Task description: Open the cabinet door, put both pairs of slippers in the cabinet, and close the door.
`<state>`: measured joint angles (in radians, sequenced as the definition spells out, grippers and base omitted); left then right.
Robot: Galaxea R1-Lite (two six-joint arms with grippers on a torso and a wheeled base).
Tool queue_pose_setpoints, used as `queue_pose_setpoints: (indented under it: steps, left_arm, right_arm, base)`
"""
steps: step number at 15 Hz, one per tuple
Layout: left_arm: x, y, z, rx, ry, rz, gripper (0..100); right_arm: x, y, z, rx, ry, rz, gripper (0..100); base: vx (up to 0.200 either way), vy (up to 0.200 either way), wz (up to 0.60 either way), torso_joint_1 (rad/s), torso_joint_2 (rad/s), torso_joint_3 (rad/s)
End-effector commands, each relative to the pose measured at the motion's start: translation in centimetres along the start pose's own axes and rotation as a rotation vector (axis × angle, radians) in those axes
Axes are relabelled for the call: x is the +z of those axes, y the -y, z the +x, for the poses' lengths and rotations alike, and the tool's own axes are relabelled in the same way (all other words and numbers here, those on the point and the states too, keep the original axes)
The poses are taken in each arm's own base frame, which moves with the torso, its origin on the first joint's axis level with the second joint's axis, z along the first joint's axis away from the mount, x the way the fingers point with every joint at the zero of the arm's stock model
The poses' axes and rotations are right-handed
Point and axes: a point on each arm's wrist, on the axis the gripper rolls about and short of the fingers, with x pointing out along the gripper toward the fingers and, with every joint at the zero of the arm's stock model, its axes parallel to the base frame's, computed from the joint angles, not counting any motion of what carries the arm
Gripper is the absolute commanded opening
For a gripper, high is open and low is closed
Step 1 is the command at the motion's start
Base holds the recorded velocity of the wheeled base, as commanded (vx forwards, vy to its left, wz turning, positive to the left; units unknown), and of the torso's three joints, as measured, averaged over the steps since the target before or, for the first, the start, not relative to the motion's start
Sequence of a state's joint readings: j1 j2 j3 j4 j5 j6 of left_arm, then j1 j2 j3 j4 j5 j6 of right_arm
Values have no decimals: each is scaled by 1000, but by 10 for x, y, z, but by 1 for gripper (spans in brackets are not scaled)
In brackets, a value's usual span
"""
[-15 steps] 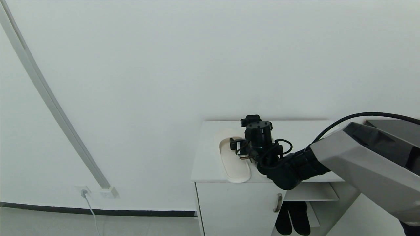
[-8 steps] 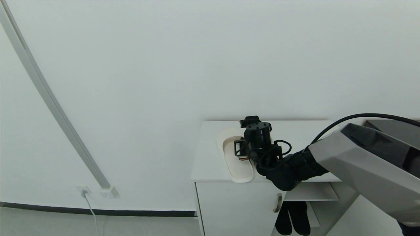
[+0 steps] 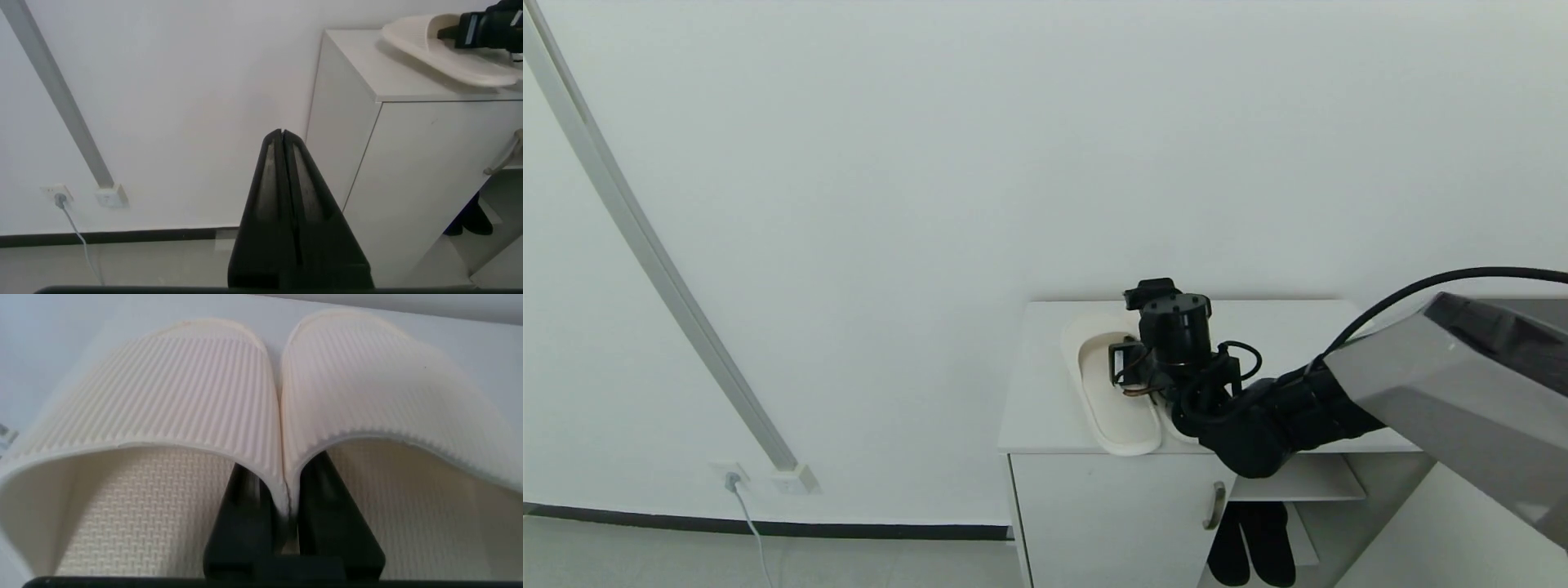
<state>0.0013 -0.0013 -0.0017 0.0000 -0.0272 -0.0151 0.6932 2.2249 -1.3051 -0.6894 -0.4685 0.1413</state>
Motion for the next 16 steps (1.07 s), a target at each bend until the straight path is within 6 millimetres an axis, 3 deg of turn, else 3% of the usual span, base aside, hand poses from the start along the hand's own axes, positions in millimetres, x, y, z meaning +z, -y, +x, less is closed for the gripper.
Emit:
queue_pose_setpoints:
  steps: [1,4,5,9,16]
  left_arm:
    - [0,0,0,0,-1,0,0]
    - [0,0,0,0,-1,7,0]
    - [0,0,0,0,-1,4,0]
    - [0,0,0,0,-1,6,0]
    - [0,0,0,-2,-1,4,0]
  right_arm:
    - [28,3,-49,46,34,1,0]
    - [33,10,-100,117,15,-14,0]
    - [32,17,-130,162,3,-23,0]
    - [14,32,-185,290,-60,-43,0]
    - [5,28,-185,302,-93,-46,0]
  base:
    - [0,0,0,0,0,0]
    - [0,0,0,0,0,0]
    - [0,0,0,0,0,0]
    - [0,0,0,0,0,0]
    - [0,0,0,0,0,0]
